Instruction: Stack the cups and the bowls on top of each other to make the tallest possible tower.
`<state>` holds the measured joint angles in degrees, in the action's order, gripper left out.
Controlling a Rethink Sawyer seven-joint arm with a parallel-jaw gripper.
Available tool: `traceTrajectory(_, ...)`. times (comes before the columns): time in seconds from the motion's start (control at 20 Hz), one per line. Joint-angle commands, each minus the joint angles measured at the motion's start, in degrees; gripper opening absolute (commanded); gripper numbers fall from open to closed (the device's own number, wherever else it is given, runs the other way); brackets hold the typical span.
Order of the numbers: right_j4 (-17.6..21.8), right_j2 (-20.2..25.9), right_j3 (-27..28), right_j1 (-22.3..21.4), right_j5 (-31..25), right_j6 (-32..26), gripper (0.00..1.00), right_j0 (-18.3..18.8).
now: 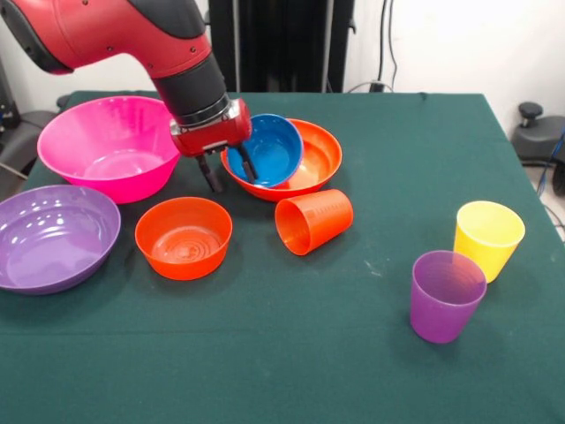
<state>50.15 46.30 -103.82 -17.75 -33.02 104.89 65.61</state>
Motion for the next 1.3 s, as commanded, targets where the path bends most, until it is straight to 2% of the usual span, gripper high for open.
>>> traceTrajectory(0.05, 5.2, -1.5, -2.1, -2.3, -3.1, -17.1, 1.00, -0.4)
traceTrajectory(0.25, 6.5, -2.8, -4.0, -1.2, -2.2, -16.4, 1.00, -0.7)
traceTrajectory(0.7, 10.1, -5.1, -7.5, -1.8, 1.4, -9.9, 1.00, -2.9)
traceTrajectory(1.0, 12.3, -5.9, -7.1, -1.0, 2.9, -7.7, 1.00, -3.5)
traceTrajectory(1.3, 13.4, -6.5, -2.5, 4.9, 2.7, -11.7, 1.00, -2.5)
